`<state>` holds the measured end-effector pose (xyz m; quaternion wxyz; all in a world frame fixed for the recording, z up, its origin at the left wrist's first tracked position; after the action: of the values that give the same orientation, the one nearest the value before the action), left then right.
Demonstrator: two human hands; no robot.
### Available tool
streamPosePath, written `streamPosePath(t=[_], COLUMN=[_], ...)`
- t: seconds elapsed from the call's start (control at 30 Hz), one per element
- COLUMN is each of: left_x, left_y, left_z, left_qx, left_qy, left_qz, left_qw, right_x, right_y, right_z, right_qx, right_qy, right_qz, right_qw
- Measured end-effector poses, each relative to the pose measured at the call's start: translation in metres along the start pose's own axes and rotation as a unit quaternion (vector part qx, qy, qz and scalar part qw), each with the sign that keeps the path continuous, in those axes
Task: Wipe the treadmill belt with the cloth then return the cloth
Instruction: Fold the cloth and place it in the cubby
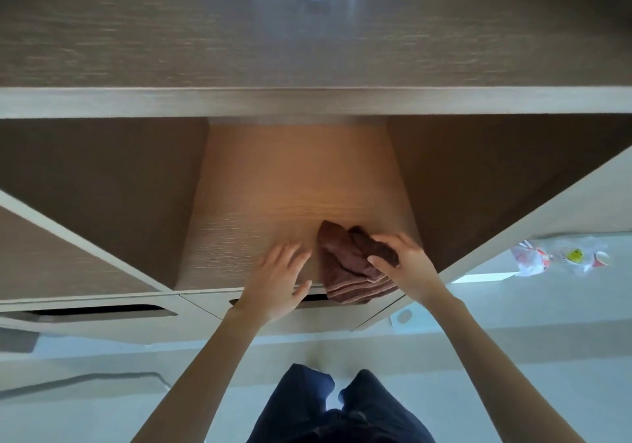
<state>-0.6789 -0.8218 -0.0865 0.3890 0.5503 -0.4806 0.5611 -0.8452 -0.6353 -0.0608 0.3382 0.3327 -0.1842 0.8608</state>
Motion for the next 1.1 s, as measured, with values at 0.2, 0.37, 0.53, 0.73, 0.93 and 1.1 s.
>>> streamPosePath(t=[0.2,0.37,0.53,0.73,0.93,1.1], left_x=[-0.006,0.005,0.009,0.016,0.026,0.032], left_y=[0.002,-0.001,0.001,0.010,0.010,0.002], left_z=[-0.008,-0.023,-0.018,-0.011,0.006,-0.026], left_qx=[-0.010,-0.082,-0.072,-0.097,-0.045,-0.036], left_qy=[-0.025,-0.101,-0.118,-0.099,-0.059,-0.074], left_qz=[0.006,-0.063,-0.117,-0.157,-0.124,-0.181], left_qw=[1.000,0.989,0.983,0.978,0.989,0.980], right_x=[-0.019,-0.037,-0.017,-0.007,-0.019,-0.019], right_y=[-0.014,-0.022,-0.012,0.010,0.010,0.006], right_z=[0.007,0.020,0.022,0.033,0.026,0.028], right_qx=[-0.063,-0.046,0.027,0.129,0.074,0.119], right_qy=[-0.045,-0.030,0.069,-0.039,-0.021,-0.057], right_qz=[-0.088,-0.116,-0.053,0.013,0.024,0.012], right_qw=[0.993,0.992,0.996,0.991,0.997,0.991])
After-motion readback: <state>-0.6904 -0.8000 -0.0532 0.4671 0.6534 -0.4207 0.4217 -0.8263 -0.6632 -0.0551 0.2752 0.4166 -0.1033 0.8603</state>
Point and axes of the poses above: each hand's wrist, its own y-axis towards the middle knuckle, its own x-axis out of the back of the hand, z = x × y, the point moved 3 cm from there along y, towards the middle knuckle, and after that the axes turned 7 degrees about y, right-handed, at the moved point
